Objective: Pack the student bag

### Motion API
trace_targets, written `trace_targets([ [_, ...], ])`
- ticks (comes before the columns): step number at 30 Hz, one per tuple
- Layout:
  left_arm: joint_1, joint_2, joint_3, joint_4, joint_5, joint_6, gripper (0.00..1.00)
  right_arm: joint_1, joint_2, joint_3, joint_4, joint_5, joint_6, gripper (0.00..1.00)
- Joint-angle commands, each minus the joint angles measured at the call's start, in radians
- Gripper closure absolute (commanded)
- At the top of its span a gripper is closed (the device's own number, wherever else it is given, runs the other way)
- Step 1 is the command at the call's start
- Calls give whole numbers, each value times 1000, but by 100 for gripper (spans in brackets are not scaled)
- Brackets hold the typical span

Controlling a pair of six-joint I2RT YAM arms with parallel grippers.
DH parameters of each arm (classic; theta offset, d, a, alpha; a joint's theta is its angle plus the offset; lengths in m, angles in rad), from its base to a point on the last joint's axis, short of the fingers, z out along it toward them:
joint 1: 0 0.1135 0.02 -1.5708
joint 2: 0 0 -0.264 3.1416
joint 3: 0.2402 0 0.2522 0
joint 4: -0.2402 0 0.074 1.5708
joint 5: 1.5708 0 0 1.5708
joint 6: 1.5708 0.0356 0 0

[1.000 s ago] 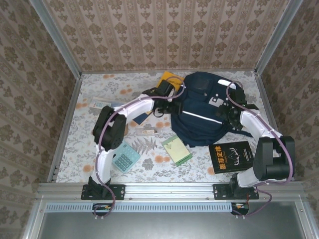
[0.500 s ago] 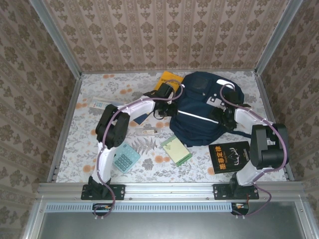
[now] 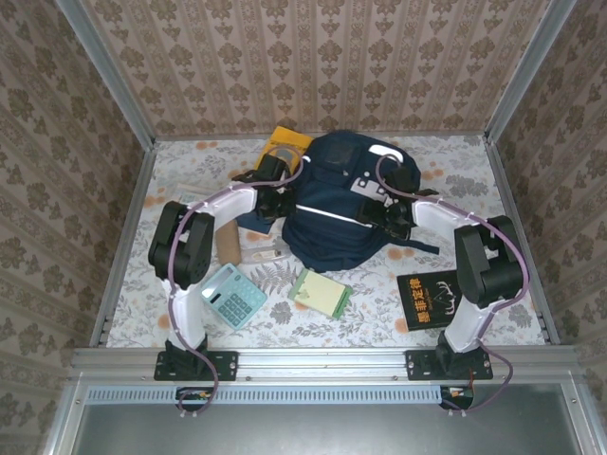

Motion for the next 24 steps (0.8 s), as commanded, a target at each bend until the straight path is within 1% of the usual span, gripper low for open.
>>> trace_targets([
  [1,55,-53,-11,-98,-57,63,74,17,-13,40,-2,-8,27,8],
  [5,50,-92,44,-139,-60,110,58,8,-94,63,-66,80,-25,7],
  [7,36,-109,73,-159,-70,120,53,-7,-138,65,-84,121,-56,10],
  [9,25,-124,96,-176,-78,135,51,-24,-169,61,-91,142,-76,15],
  [10,-14,-128,107,-183,-83,142,50,-34,-178,59,-93,143,-81,18],
  [14,-86,-131,149,-212,-88,166,47,-56,-196,46,-92,133,-102,29],
  [16,-126,-124,165,-214,-68,181,47,-57,-195,37,-89,134,-104,34],
  [20,-216,-101,194,-219,-79,241,46,-71,-182,8,-74,139,-93,48],
  [24,-275,-55,234,-239,-65,273,46,-100,-159,-7,-58,127,-94,55],
])
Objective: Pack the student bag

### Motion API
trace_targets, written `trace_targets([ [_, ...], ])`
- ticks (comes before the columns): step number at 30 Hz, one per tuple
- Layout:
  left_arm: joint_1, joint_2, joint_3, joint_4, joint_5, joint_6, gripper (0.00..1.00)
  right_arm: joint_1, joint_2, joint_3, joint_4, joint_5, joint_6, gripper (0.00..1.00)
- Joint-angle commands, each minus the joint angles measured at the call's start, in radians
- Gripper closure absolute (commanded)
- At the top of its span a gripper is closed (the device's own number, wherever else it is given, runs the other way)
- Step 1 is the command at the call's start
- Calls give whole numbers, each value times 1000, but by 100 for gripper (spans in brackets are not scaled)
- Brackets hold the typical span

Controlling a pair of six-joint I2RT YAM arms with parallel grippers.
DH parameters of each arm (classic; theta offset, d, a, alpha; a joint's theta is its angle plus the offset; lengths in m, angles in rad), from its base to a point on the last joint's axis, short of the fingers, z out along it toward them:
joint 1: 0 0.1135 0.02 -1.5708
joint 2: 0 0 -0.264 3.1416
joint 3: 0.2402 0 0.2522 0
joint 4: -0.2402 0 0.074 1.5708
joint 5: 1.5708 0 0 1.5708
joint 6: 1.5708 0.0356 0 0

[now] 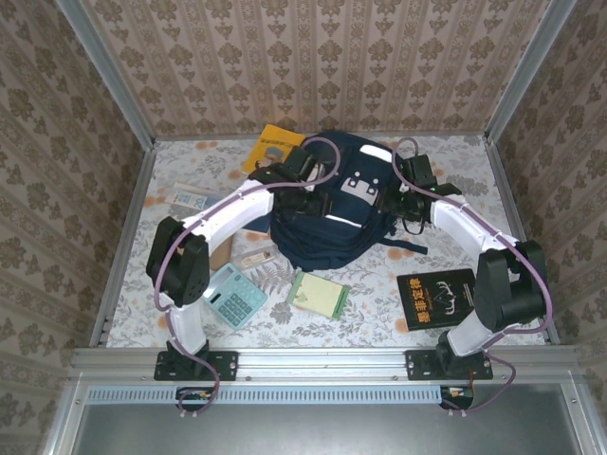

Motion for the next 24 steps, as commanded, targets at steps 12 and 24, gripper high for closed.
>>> trace_targets([
  [12,-143,112,83,-93,-11,184,46,-64,135,-27,2,-49,12,61],
  [24,-164,123,89,-118,-43,212,46,-64,226,18,13,-105,29,63],
])
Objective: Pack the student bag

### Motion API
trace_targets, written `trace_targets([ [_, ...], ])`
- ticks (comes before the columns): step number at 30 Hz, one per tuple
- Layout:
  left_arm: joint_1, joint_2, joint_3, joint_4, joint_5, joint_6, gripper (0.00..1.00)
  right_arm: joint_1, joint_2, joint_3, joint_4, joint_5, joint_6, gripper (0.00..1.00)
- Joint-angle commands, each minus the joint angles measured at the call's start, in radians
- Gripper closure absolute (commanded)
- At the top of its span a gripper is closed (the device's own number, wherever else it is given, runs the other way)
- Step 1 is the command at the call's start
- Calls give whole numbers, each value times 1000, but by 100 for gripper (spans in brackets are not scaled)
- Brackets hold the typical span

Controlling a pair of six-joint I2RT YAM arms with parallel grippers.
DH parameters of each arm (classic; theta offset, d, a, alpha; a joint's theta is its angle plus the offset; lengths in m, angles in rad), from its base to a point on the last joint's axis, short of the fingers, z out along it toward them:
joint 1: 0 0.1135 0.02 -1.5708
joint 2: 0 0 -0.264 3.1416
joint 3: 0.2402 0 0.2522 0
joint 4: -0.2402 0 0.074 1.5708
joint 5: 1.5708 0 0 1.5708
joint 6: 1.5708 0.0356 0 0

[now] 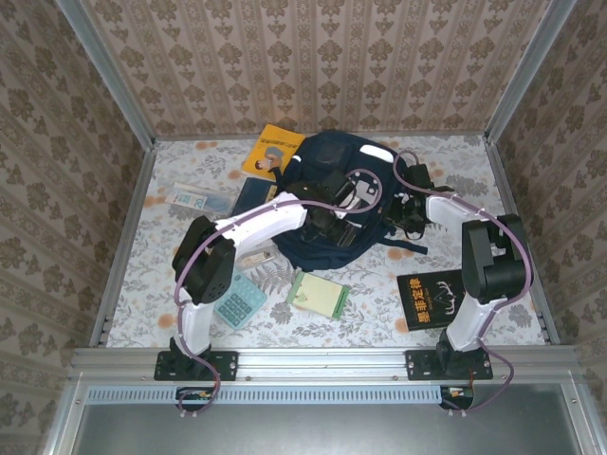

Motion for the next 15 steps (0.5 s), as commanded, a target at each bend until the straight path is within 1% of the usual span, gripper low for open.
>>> trace_targets([
  [1,0,4,25,-29,-17,31,46,0,21,28,-7,-34,10,74],
  [3,-3,2,21,-26,-17,31,46,1,0,24,-3,-41,17,97],
  [4,-3,0,19,-26,-17,31,45,3,-14,25,-5,-43,20,100],
  [11,-6,-8,17,-23,-26,37,45,19,-150,87,-26,-97,51,100],
  [15,-6,-3,29,-23,-19,41,45,26,-166,144,-37,-135,77,100],
])
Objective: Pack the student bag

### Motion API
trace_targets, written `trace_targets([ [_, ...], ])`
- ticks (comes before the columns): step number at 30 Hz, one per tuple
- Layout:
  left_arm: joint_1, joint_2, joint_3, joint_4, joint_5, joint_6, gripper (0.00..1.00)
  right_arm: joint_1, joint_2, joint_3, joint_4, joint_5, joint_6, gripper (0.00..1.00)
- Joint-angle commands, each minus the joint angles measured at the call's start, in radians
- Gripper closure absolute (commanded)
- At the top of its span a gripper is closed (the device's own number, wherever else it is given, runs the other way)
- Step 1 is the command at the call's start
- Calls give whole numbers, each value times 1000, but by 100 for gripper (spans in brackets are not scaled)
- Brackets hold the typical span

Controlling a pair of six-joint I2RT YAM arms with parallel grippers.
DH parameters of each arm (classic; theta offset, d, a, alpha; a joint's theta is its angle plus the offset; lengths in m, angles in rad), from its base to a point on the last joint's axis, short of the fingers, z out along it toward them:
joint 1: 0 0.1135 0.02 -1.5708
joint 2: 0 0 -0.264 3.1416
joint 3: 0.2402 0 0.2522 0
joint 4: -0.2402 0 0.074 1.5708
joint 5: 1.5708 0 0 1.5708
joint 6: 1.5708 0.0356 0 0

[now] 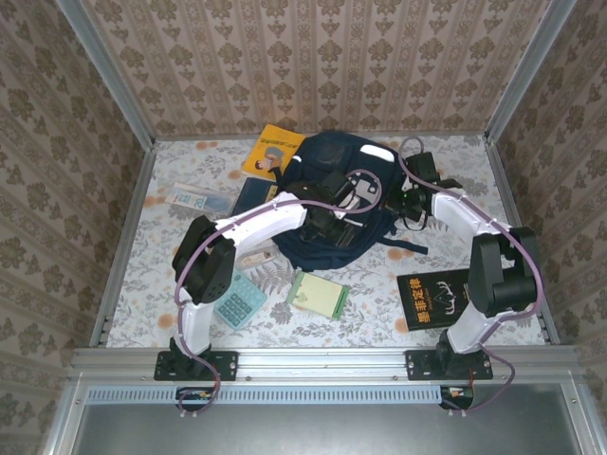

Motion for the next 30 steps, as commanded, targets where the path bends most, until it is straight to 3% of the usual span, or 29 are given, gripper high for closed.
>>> trace_targets([
  [1,-9,-2,30,-16,-4,24,45,10,-43,87,-12,-59,42,100],
  [16,-65,4,80,-12,-5,97,35,29,-15,208,8,-84,136,100],
  [29,-148,156,215,-29,-135,147,43,37,-23,180,34,-92,171,100],
  [30,-148,168,220,-28,-165,143,50,37,-24,177,36,-94,174,100],
])
